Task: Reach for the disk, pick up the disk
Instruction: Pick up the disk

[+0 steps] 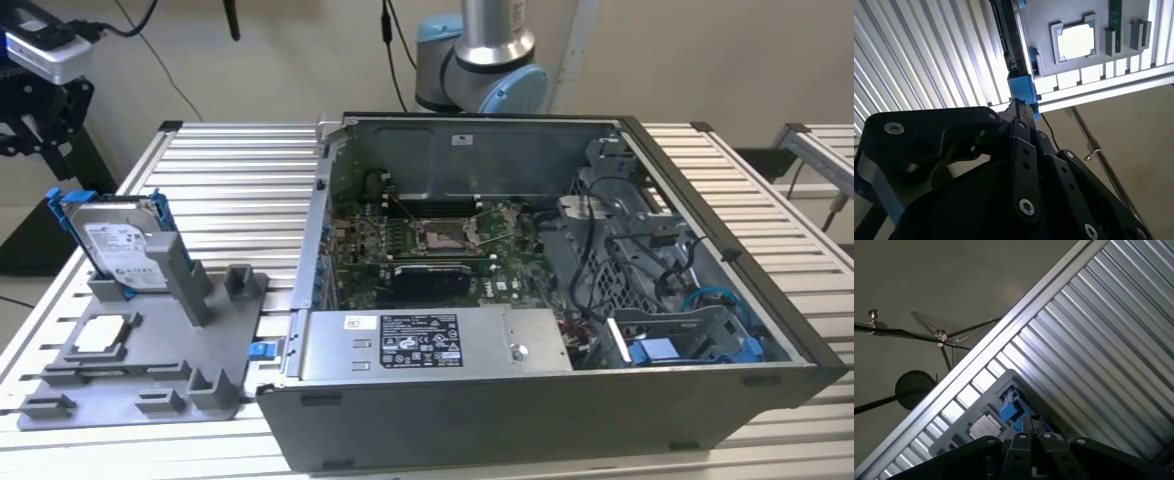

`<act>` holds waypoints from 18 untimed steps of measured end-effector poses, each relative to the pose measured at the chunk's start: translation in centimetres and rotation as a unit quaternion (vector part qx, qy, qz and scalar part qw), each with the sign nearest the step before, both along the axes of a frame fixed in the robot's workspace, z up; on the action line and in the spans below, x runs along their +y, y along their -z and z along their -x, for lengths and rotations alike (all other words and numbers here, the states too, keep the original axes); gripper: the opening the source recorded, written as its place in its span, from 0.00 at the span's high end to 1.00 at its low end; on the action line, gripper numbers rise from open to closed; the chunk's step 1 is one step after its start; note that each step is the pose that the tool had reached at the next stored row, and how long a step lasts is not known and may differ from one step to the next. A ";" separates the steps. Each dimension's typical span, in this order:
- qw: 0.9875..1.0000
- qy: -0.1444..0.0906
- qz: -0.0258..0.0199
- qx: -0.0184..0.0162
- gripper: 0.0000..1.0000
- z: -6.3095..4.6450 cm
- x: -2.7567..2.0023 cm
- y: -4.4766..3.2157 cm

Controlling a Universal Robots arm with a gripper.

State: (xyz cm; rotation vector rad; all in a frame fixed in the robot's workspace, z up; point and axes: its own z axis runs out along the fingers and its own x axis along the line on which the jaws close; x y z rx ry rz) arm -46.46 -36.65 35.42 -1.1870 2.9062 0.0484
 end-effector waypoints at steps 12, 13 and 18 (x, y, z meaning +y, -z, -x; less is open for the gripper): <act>1.000 -0.008 0.000 0.000 1.00 0.0 -0.02 0.00; 1.000 -0.008 0.000 0.000 1.00 0.0 -0.02 0.00; 1.000 -0.017 0.000 0.000 1.00 0.0 -0.02 0.00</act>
